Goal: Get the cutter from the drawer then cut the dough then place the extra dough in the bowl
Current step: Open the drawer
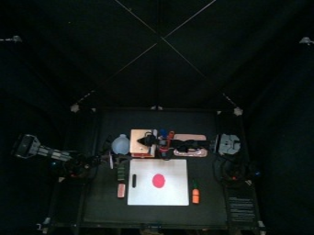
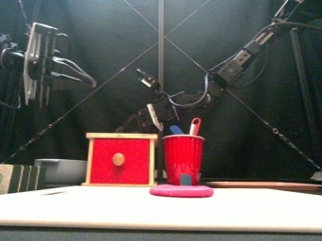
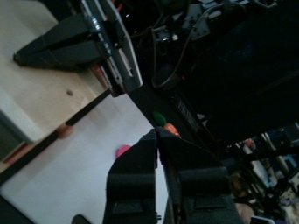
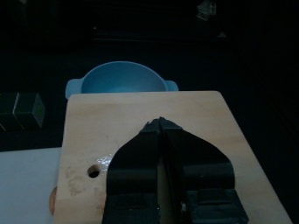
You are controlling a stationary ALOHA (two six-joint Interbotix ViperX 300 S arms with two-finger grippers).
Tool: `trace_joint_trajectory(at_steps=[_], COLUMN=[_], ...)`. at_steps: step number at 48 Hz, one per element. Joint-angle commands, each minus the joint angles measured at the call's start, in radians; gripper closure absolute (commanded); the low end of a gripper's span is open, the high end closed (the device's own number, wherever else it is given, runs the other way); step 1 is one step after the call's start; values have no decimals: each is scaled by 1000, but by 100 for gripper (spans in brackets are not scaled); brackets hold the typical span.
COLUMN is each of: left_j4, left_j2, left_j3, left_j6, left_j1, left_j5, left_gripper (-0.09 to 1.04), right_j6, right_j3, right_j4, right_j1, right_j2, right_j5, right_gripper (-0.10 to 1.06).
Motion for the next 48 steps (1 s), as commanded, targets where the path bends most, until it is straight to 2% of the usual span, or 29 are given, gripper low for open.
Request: trace_joint_trajectory(at_steps=[1, 5, 11, 26, 37, 48], left_j4=[-17, -46, -95, -166, -176, -212], left_j2=[52, 89, 143, 367, 508, 588], left_j3=[-46, -51, -49, -123, -219, -264], left_j6=[-86, -173, -270, -407, -410, -413], left_j1=[-3, -3, 0, 9, 18, 35], left_j5=[-9, -9, -9, -14, -37, -75], left_gripper=[34, 21, 12, 12, 15, 22], right_j6=[-5, -8, -9, -11, -11, -11], right_j3=[-12, -14, -15, -38, -48, -48], right_j4=[-3, -5, -5, -5, -5, -6], right_j1=[5, 8, 8, 8, 12, 20], right_j2=[-15, -15, -15, -15, -15, -15], right_j5=[6, 6, 6, 6, 8, 15], right_gripper=[95, 95, 95, 95, 95, 95])
